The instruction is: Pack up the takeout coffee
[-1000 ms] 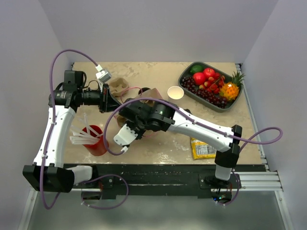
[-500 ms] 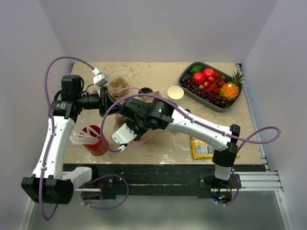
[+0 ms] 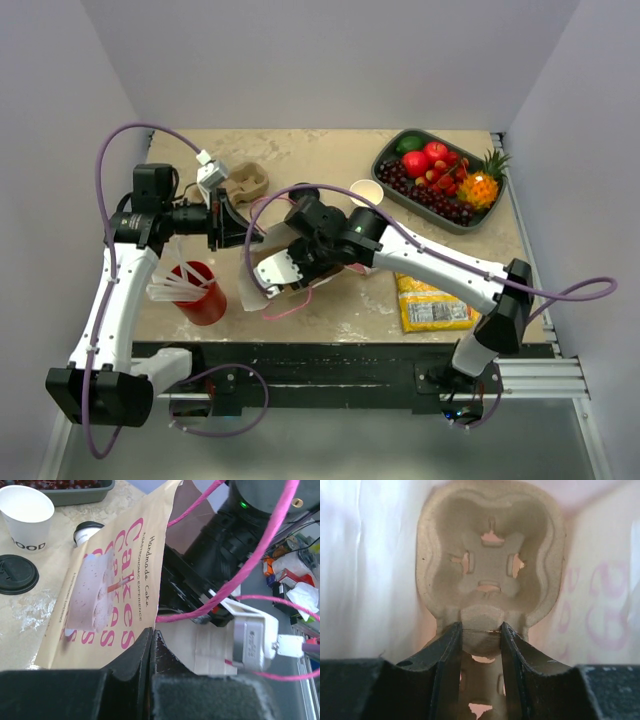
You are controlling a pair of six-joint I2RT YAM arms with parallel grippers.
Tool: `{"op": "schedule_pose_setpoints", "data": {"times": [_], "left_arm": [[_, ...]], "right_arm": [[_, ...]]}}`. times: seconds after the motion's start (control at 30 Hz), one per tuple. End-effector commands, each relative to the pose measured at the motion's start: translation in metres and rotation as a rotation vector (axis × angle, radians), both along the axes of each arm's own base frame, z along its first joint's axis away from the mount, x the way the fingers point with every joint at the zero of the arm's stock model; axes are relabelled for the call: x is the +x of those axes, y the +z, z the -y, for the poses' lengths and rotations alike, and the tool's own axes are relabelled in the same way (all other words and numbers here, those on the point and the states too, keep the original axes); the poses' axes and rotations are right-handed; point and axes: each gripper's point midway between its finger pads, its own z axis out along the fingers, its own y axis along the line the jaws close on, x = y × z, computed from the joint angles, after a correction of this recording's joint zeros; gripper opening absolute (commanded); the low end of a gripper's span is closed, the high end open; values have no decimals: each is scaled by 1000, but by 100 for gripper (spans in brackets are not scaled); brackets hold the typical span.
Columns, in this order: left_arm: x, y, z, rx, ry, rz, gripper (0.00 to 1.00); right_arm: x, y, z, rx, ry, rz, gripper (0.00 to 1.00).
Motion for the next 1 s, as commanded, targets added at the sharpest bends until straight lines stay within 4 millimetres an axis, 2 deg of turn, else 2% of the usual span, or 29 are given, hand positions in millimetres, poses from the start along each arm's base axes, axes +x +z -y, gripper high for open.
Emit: {"op": "schedule_pose_setpoints", "data": {"times": [0.0,0.17,0.2,0.23,0.33,0.5,0.57,0.6,0.67,0.73,0.83,0.97], "left_arm": [[-15,23,4,-49,-69,79,0],[-14,32,5,-61,-39,9,0],[-14,31,5,-64,-34,-11,0],[-17,25,6,-76,-41,-50,0],[-23,20,8,-109,-46,-140,0],[-28,25,10,-162,-84,-297,0],[-29,28,10,-163,-81,-349,0],[-30,36,10,-164,-82,-345,0],[-34,40,10,-176,-93,-425,0],[-36,42,10,-187,-101,-477,0],[-27,33,8,-190,-76,-554,0],[-1,8,2,-202,-23,-638,0]], "right_arm": [[-1,12,-17,195,-6,-19,0],[3,-6,-16,135,-28,-25,0],[7,-1,-19,127,-32,-19,0],[8,-8,-21,91,-19,-31,0],[5,-7,-22,54,26,-43,0],[-8,15,-31,61,97,-53,0],[-20,17,-26,30,96,-109,0],[-22,28,-27,50,90,-116,0],[-35,35,-23,51,102,-166,0],[-42,34,-20,42,132,-185,0],[-42,26,-22,46,165,-179,0],[-30,8,-23,55,176,-206,0]]}}
